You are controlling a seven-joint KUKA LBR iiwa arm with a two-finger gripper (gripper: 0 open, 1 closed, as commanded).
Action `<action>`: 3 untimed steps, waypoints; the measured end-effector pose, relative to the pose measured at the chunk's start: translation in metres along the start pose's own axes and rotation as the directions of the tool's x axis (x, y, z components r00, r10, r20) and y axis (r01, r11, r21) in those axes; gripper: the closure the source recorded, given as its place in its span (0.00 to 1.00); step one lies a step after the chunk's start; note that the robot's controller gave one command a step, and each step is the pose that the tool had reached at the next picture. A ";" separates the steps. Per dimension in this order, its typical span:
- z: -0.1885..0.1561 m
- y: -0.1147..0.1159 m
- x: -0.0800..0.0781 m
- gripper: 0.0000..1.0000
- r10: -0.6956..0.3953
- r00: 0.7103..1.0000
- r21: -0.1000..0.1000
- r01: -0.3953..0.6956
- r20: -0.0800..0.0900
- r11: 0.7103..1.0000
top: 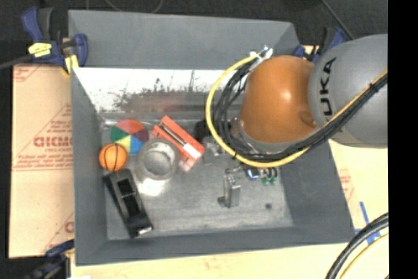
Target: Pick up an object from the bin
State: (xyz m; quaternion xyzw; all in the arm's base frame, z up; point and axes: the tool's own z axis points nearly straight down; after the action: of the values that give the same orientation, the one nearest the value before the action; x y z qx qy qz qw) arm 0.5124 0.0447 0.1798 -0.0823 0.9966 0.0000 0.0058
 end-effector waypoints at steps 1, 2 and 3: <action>0.032 0.043 -0.026 0.00 0.011 1.000 -0.001 -0.011 -0.010 1.000; 0.047 0.054 -0.021 0.00 -0.024 1.000 -0.002 0.024 -0.007 1.000; 0.045 0.057 -0.025 0.00 -0.016 1.000 -0.002 0.016 -0.013 1.000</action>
Offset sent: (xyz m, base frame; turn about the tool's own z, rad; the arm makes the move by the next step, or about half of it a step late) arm 0.0049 0.0510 -0.0533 -0.0254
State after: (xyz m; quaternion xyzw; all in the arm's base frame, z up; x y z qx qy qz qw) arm 0.5286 0.1053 0.1354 -0.0901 0.9959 0.0004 -0.0005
